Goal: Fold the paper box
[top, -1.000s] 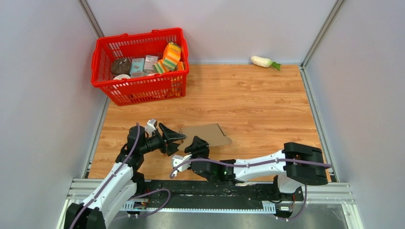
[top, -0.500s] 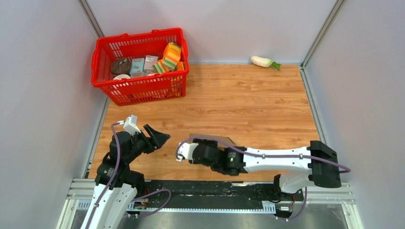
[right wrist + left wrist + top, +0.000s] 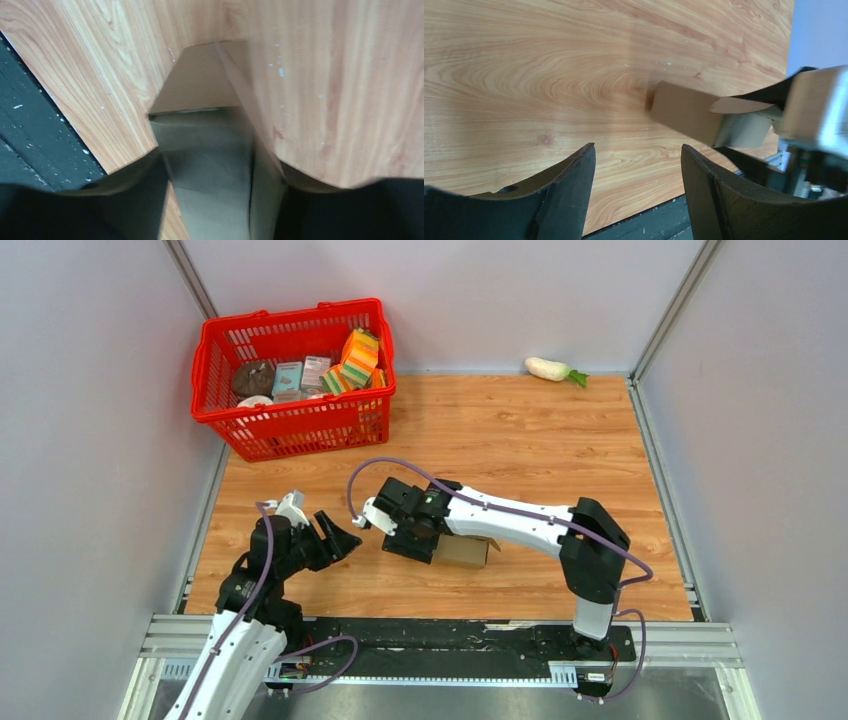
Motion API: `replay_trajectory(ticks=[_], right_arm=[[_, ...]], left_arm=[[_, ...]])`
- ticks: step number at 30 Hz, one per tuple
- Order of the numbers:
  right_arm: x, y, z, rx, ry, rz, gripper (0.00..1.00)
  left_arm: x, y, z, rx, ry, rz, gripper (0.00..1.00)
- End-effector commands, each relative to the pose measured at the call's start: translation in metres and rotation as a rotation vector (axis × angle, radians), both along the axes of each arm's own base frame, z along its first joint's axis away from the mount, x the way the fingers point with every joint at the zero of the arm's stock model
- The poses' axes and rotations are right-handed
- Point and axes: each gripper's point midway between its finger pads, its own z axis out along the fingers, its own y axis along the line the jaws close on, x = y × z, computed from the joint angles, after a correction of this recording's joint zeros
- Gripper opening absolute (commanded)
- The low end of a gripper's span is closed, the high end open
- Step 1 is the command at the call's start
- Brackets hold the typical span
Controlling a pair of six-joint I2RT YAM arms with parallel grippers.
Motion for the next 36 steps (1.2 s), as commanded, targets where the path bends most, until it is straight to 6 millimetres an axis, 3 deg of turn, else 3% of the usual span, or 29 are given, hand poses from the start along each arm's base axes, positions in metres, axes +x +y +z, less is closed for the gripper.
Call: replay_trajectory(ticks=[1,6,10,16,21,23,27,30,36], right_arm=[[-0.007,0.017,0.006,0.037,0.061,0.044,0.68],[0.009,0.025,0.018,0.122,0.027,-0.020,0.86],[0.020,0.020,0.035,0.185,0.021,-0.083,0.96],[0.024,0.010,0.091,0.381,0.014,-0.205,1.00],[0.009,-0.023,0.122,0.511,0.045,-0.356,1.00],[0.008,-0.041,0.122,0.525,0.059,-0.449,1.00],[-0.009,-0.097,0.088,0.436,0.084,-0.671,0.97],[-0.021,-0.128,0.065,0.373,0.068,-0.781,0.91],[-0.017,-0.142,0.053,0.407,0.020,-0.859,0.77]], left_arm=[[-0.001,-0.006,0.004,-0.025,-0.043,-0.037,0.71],[-0.004,-0.017,0.005,-0.052,-0.071,-0.117,0.75],[0.001,-0.037,0.023,-0.114,-0.136,-0.241,0.76],[0.013,-0.052,0.035,-0.026,-0.153,-0.354,0.76],[0.020,-0.065,0.044,0.123,-0.202,-0.450,0.75],[0.022,-0.069,0.042,0.170,-0.198,-0.482,0.73],[0.027,-0.072,0.042,0.282,-0.221,-0.545,0.67],[0.031,-0.075,0.034,0.306,-0.185,-0.558,0.65],[0.040,-0.088,0.026,0.352,-0.159,-0.575,0.65]])
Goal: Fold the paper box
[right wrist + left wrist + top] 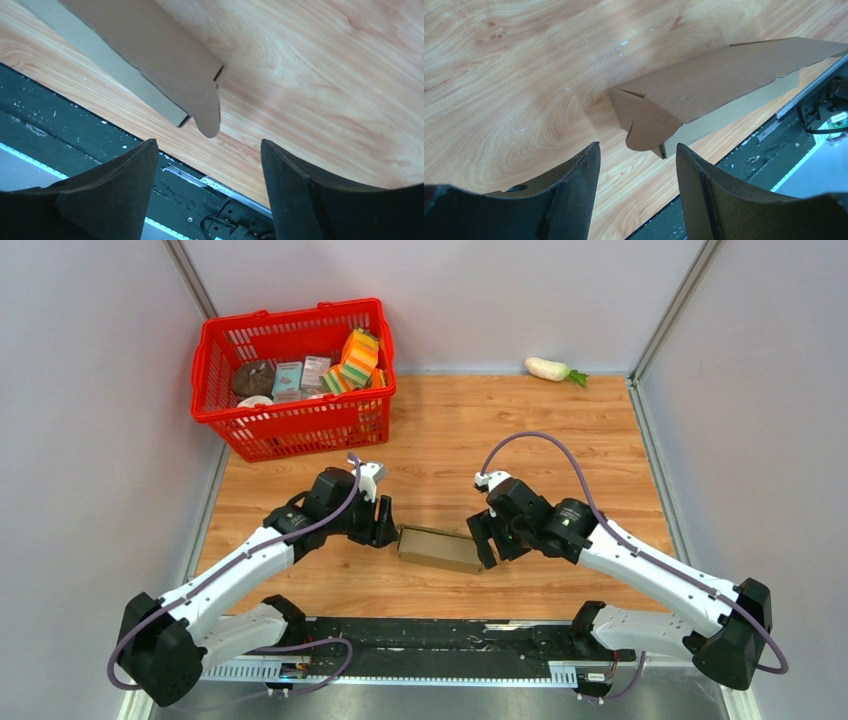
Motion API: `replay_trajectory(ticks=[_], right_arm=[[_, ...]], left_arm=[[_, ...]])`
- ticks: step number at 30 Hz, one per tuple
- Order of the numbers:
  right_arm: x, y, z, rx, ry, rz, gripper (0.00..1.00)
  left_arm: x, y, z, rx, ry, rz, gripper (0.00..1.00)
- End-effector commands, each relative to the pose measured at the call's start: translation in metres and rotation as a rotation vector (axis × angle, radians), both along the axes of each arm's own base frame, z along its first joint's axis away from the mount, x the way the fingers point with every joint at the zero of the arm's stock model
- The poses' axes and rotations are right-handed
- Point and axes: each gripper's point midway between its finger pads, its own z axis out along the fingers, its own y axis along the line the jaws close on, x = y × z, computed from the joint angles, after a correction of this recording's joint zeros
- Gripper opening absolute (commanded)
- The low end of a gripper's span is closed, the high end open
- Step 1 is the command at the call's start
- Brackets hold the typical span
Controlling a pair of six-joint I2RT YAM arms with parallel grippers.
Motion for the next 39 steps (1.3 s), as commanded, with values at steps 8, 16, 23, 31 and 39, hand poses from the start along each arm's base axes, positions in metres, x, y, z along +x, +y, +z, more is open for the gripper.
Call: replay_trajectory(ticks=[8,16,23,31,39], right_arm=[[0.022,0.000,-0.008,0.045,-0.060,-0.154,0.52],[0.018,0.015,-0.011,0.127,-0.029,-0.139,0.30],[0.018,0.026,-0.008,0.167,-0.009,-0.133,0.12],[0.019,0.035,0.001,0.214,0.026,-0.182,0.04],[0.020,0.036,0.003,0.269,0.092,-0.293,0.00]], left_arm=[[0.015,-0.028,0.006,-0.005,0.017,-0.085,0.65],[0.005,-0.037,0.017,-0.071,0.066,-0.109,0.54],[-0.002,-0.046,0.028,-0.122,0.114,-0.136,0.29],[-0.006,-0.048,0.032,-0.149,0.147,-0.125,0.23],[-0.005,-0.057,0.041,-0.227,0.169,-0.087,0.27]])
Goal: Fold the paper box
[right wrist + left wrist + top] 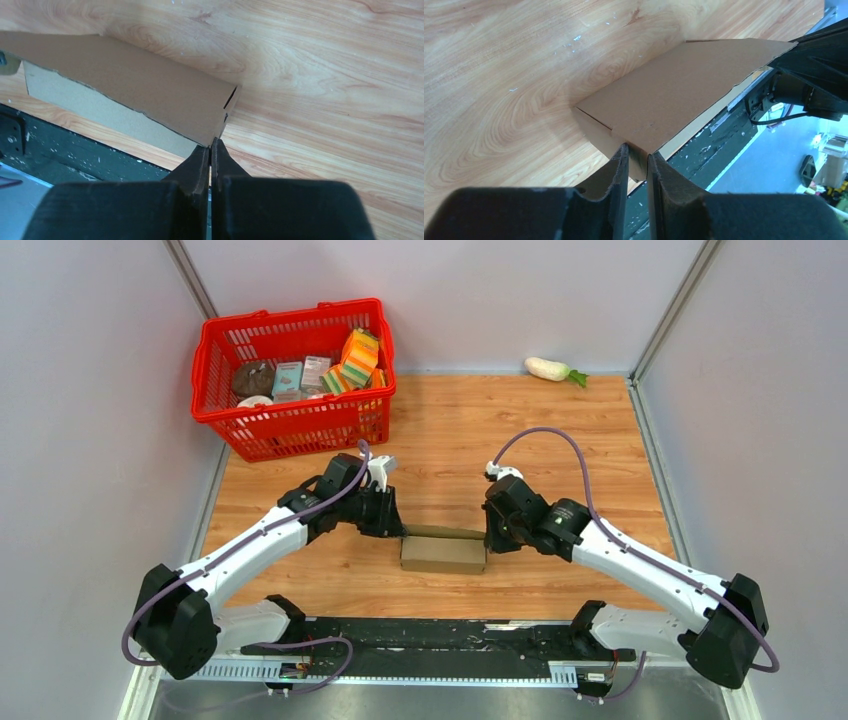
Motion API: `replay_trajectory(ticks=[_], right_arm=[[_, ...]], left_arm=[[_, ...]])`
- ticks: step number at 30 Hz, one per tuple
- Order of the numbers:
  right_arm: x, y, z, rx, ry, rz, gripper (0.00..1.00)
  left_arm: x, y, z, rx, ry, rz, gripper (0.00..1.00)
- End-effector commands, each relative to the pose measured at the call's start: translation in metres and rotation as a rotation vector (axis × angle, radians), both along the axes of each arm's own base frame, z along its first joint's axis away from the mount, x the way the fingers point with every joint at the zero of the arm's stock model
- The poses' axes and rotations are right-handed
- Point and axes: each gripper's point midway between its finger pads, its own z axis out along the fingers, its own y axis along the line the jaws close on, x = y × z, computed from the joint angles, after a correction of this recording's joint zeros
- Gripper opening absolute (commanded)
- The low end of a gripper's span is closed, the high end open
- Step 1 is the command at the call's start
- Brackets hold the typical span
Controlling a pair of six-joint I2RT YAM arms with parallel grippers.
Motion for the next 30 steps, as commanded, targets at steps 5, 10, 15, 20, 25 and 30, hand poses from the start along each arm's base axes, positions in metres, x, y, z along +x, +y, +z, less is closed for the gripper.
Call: replay_trajectory(ticks=[5,10,15,20,25,30], right_arm=[[0.008,0.018,0.022,0.175,0.058,-0.119,0.00],[0.009,0.016,0.014,0.156,0.064,-0.113,0.00],[0.008,0.014,-0.007,0.061,-0.001,-0.056,0.00],[0.009,0.021,-0.008,0.074,-0.018,-0.050,0.00],[0.008,0.023,-0.008,0.076,-0.025,-0.051,0.00],[0.006,0.023,-0.015,0.053,-0.022,-0.042,0.00]], left_arm=[[0.000,-0.019,0.035,-0.136,-0.040,-0.016,0.29],[-0.001,-0.020,0.032,-0.139,-0.034,-0.020,0.25],[-0.003,-0.024,0.036,-0.168,0.005,-0.006,0.22],[-0.004,-0.022,0.034,-0.165,0.046,0.039,0.29],[-0.003,-0.020,0.024,-0.183,0.068,0.109,0.26],[0.002,-0.022,0.030,-0.251,0.088,0.199,0.24]])
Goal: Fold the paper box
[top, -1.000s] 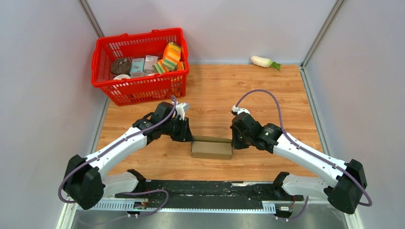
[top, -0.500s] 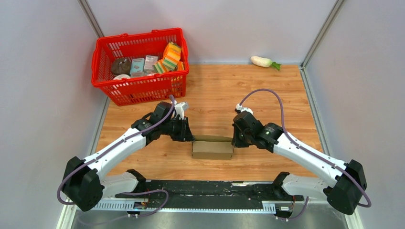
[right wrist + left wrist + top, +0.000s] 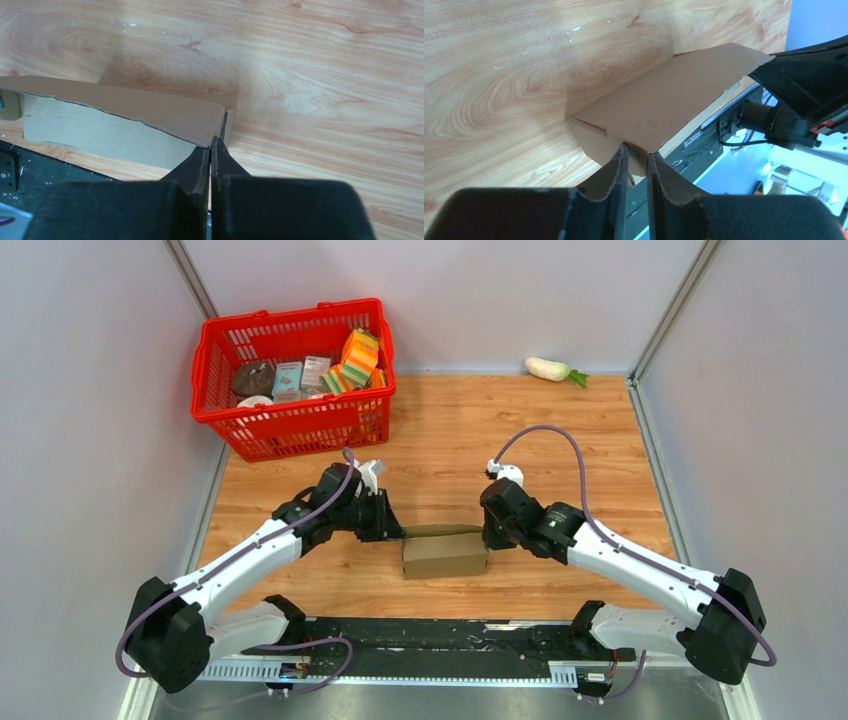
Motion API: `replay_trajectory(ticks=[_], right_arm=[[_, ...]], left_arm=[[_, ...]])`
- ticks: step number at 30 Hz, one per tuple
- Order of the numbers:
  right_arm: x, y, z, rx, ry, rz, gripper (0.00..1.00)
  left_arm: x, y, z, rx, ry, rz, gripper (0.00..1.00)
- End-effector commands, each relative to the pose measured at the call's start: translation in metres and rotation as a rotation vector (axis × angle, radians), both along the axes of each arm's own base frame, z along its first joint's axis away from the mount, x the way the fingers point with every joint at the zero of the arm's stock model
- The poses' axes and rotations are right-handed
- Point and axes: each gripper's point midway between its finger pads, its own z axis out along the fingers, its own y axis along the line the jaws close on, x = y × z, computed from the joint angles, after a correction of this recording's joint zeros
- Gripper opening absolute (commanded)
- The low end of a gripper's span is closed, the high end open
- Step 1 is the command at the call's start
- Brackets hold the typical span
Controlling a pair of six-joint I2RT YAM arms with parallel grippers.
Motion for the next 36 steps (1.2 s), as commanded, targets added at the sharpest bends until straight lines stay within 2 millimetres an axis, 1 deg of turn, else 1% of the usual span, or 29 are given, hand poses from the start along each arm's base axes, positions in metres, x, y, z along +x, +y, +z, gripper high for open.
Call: replay_trajectory(ticks=[1,6,7,8,15,18,19,20,21,22,24,25,27,28,31,36], right_arm=[[-0.010,0.022,-0.011,0.047,0.036,0.058,0.00],[-0.013,0.021,-0.019,0.034,0.045,0.063,0.00],[-0.014,0.022,-0.021,0.039,0.047,0.062,0.00],[-0.015,0.022,-0.021,0.041,0.047,0.062,0.00],[-0.016,0.024,-0.019,0.060,0.029,0.070,0.00],[-0.017,0.023,-0.021,0.064,0.027,0.069,0.02],[-0.018,0.024,-0.020,0.072,0.029,0.073,0.09],[-0.019,0.024,-0.021,0.078,0.030,0.075,0.15],[-0.020,0.026,-0.020,0.088,0.028,0.081,0.19],[-0.020,0.027,-0.019,0.097,0.027,0.086,0.26],[-0.020,0.027,-0.014,0.110,0.019,0.077,0.34],[-0.019,0.025,-0.013,0.108,0.012,0.070,0.41],[-0.019,0.022,-0.008,0.104,0.007,0.063,0.47],[-0.017,0.018,-0.008,0.093,0.000,0.048,0.51],[-0.018,0.010,-0.011,0.063,-0.002,0.032,0.56],[-0.020,0.004,-0.021,0.058,0.000,0.010,0.59]], left_arm=[[0.009,-0.022,0.031,-0.182,-0.030,0.057,0.24],[0.012,-0.022,0.041,-0.237,-0.055,0.100,0.24],[0.012,-0.021,0.041,-0.239,-0.057,0.102,0.23],[0.012,-0.021,0.041,-0.235,-0.057,0.107,0.20],[0.014,-0.012,0.039,-0.235,-0.100,0.150,0.17],[0.009,-0.015,0.042,-0.257,-0.120,0.120,0.19],[0.007,-0.015,0.040,-0.246,-0.122,0.107,0.21],[0.006,-0.014,0.036,-0.217,-0.132,0.084,0.23],[0.000,-0.013,0.032,-0.183,-0.121,0.067,0.23],[-0.002,-0.012,0.030,-0.163,-0.122,0.057,0.25],[-0.007,-0.009,0.024,-0.114,-0.137,0.036,0.25],[-0.008,-0.008,0.023,-0.101,-0.141,0.032,0.25],[-0.011,-0.004,0.020,-0.073,-0.155,0.025,0.25],[-0.012,-0.005,0.019,-0.067,-0.159,0.020,0.25],[-0.014,-0.004,0.018,-0.058,-0.165,0.018,0.25],[-0.018,-0.005,0.019,-0.064,-0.162,0.016,0.27]])
